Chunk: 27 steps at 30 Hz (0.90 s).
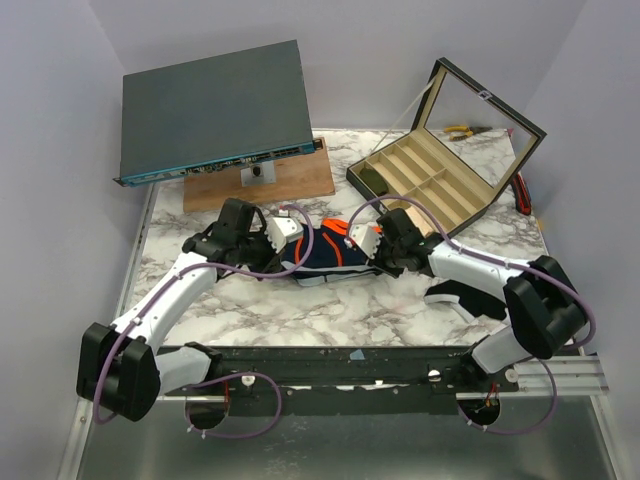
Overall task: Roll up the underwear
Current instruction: Flatten out the underwear at the center of the board.
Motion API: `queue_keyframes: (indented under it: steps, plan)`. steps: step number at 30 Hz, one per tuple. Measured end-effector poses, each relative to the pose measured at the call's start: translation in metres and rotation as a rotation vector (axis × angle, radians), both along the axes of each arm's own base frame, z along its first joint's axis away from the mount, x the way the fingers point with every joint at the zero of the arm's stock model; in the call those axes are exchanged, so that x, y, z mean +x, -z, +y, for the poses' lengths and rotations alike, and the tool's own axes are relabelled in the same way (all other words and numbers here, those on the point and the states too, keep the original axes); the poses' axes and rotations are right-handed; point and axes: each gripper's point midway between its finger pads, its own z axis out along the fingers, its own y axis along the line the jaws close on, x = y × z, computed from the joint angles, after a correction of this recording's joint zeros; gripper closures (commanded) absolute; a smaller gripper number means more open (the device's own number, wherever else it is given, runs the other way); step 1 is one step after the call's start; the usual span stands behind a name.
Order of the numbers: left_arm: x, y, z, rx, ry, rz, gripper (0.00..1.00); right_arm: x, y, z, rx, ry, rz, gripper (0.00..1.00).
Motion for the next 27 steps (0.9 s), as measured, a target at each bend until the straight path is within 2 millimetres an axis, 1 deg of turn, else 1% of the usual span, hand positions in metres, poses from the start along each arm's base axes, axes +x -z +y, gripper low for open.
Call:
queue_keyframes:
  steps: [4, 7, 9, 12, 15, 19, 22, 24, 27]
  plan:
    - [-0.001, 0.001, -0.001, -0.006, -0.001, 0.013, 1.00, -0.001, 0.003, 0.000, 0.007, 0.025, 0.016, 0.86]
    - [-0.001, 0.001, -0.001, -0.005, -0.001, 0.013, 1.00, -0.001, 0.003, -0.002, -0.001, 0.045, 0.015, 0.93]
    - [-0.001, 0.001, -0.001, -0.005, -0.001, 0.009, 1.00, 0.001, 0.003, -0.005, -0.013, 0.059, 0.007, 0.97]
    - [0.000, -0.002, 0.001, 0.005, 0.003, -0.014, 1.00, 0.005, 0.000, -0.013, -0.047, 0.081, -0.016, 0.99]
    - [0.001, -0.005, 0.004, 0.022, 0.016, -0.050, 1.00, 0.014, -0.016, -0.017, -0.066, 0.098, -0.068, 0.99]
    - [-0.001, -0.012, 0.009, 0.050, 0.053, -0.107, 1.00, 0.030, -0.051, -0.017, -0.056, 0.100, -0.170, 0.99]
    - [-0.003, -0.015, 0.009, 0.057, 0.082, -0.135, 1.00, 0.038, -0.074, -0.015, -0.046, 0.084, -0.226, 0.99]
    - [-0.008, -0.012, 0.005, 0.061, 0.112, -0.142, 1.00, 0.039, -0.078, -0.015, -0.049, 0.075, -0.231, 0.99]
    - [-0.021, 0.002, -0.002, 0.077, 0.169, -0.124, 1.00, 0.037, -0.079, -0.017, -0.072, 0.053, -0.227, 0.99]
